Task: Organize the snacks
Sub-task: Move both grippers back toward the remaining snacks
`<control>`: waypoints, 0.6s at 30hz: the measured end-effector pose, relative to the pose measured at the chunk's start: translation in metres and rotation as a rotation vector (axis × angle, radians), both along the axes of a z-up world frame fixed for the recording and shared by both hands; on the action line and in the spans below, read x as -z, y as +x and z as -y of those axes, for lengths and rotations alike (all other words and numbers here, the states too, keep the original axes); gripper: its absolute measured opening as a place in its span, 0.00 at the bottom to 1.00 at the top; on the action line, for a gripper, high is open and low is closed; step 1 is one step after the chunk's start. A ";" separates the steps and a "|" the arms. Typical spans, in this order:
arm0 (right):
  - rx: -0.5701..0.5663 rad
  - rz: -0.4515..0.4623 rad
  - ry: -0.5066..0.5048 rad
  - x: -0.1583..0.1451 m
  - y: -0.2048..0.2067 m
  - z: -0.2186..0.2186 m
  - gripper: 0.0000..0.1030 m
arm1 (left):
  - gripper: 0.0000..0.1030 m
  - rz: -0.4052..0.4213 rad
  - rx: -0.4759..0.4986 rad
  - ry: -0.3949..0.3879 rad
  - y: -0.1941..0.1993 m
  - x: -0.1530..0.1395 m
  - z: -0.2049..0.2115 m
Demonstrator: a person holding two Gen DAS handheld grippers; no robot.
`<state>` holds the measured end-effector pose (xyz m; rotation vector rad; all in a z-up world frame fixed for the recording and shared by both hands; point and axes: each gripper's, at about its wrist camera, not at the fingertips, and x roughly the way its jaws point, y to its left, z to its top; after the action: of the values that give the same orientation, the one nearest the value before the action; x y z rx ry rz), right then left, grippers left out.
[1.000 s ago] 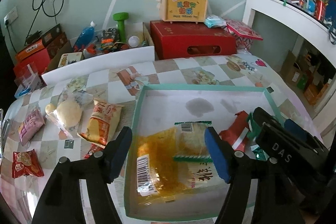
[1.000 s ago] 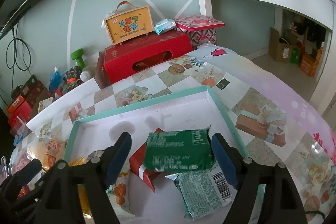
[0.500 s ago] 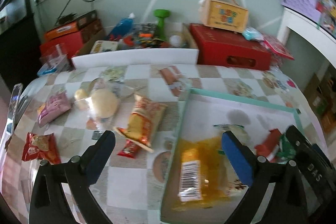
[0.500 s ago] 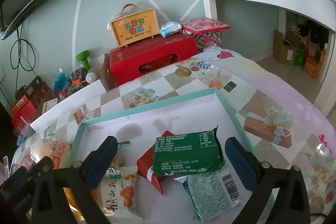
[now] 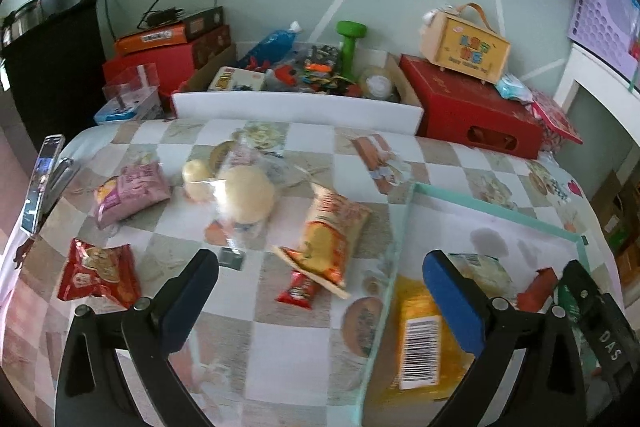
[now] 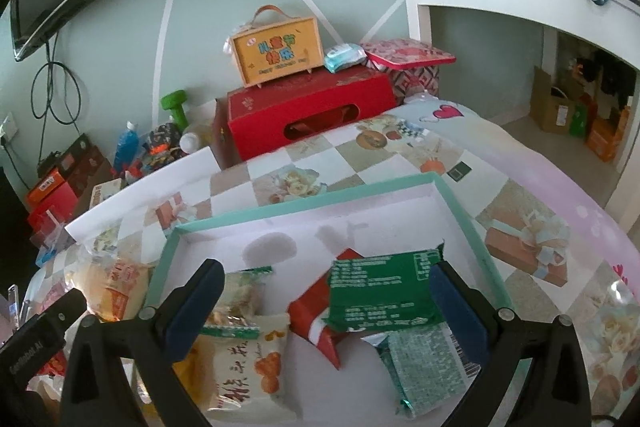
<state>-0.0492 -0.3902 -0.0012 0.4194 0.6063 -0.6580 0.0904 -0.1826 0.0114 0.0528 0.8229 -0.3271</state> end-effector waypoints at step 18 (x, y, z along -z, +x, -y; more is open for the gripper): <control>-0.189 0.068 -0.072 -0.010 0.037 -0.064 1.00 | 0.99 -0.059 -0.260 0.007 0.026 0.017 -0.116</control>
<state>-0.0123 -0.3266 0.0084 0.3115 0.5488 -0.4814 0.1162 -0.0668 -0.0058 -0.0571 0.8783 -0.0810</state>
